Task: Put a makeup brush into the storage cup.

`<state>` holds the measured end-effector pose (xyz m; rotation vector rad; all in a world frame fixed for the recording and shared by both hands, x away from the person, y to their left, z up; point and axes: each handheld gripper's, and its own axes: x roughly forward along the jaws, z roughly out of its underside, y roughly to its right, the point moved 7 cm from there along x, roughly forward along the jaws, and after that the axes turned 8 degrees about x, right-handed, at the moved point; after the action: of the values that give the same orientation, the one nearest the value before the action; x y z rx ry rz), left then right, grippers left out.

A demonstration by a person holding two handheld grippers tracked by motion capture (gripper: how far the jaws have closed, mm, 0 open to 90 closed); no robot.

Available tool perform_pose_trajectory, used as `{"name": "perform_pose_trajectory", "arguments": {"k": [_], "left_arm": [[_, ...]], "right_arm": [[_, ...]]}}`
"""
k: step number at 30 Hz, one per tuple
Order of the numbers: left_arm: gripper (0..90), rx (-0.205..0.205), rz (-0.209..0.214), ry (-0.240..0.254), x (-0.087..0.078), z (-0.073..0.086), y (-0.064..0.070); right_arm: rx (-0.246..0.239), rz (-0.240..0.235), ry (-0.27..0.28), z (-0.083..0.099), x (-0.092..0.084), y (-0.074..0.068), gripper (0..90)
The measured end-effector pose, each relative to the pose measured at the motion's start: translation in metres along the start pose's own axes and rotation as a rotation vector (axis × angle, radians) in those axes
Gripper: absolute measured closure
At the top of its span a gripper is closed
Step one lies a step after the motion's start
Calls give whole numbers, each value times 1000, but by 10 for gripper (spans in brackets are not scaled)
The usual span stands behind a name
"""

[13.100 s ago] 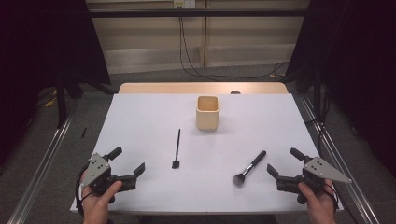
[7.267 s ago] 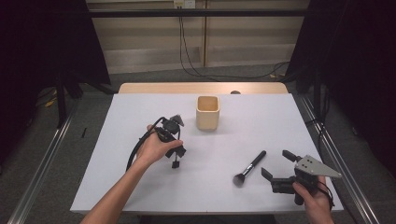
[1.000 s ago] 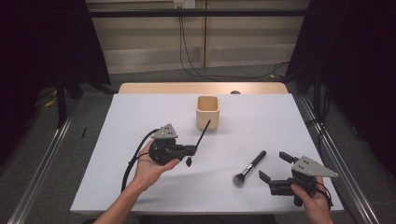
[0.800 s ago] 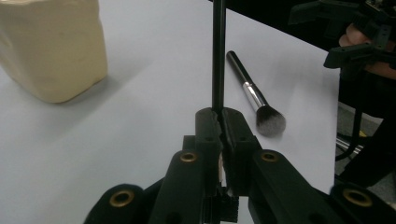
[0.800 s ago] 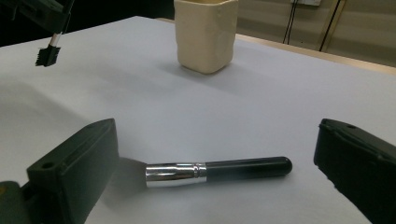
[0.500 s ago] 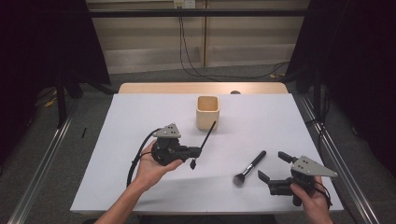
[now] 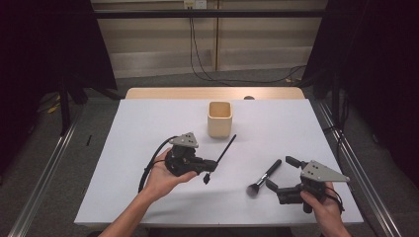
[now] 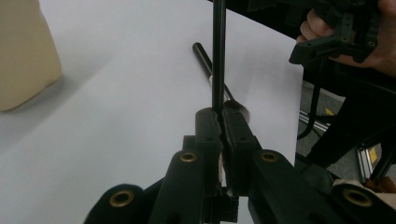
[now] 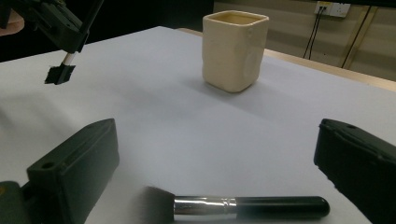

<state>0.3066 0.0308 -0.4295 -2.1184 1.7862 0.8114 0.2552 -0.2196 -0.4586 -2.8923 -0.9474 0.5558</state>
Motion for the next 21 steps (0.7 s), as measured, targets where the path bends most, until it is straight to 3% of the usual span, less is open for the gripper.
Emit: {"name": "perform_pose_trajectory", "arguments": {"k": [10,21], "left_arm": [[862,24,37,-64,3,3,5],[862,44,60,-119,5,1,8]], "right_arm": [[-23,-25,-12,-7,10,-4,0],[-50,-83,-33,-12,24,-15,3]]}}
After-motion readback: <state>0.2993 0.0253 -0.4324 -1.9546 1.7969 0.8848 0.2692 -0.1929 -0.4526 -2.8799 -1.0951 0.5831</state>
